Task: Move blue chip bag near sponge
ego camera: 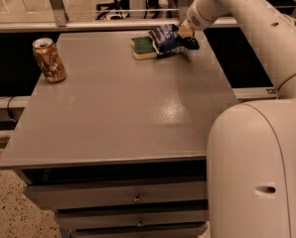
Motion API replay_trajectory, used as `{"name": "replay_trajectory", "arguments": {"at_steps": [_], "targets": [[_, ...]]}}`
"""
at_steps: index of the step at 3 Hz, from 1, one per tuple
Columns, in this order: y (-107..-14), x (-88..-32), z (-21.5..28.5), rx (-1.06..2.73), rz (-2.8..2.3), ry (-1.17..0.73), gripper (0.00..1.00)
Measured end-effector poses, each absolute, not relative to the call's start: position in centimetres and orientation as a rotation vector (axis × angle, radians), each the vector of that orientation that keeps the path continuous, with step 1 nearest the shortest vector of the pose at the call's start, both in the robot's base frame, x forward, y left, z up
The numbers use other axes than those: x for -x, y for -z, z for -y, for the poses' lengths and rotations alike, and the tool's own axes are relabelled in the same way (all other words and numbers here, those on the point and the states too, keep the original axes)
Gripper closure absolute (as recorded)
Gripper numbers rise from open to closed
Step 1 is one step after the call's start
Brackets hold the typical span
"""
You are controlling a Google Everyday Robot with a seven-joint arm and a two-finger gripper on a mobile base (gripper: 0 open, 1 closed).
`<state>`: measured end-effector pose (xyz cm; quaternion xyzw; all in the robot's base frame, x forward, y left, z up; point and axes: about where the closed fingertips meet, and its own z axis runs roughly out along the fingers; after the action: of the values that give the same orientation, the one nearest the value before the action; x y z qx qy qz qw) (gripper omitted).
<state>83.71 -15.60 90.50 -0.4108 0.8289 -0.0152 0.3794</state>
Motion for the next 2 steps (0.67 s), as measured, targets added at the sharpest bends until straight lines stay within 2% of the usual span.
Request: {"name": "replay_trajectory", "arguments": {"at_steps": [1, 2], "targets": [[-90.22, -83.08, 15.51, 1.061, -2.116, 0.005, 0.13], [-90.64, -82.27, 15.9, 1.071, -2.101, -0.01, 0.0]]}}
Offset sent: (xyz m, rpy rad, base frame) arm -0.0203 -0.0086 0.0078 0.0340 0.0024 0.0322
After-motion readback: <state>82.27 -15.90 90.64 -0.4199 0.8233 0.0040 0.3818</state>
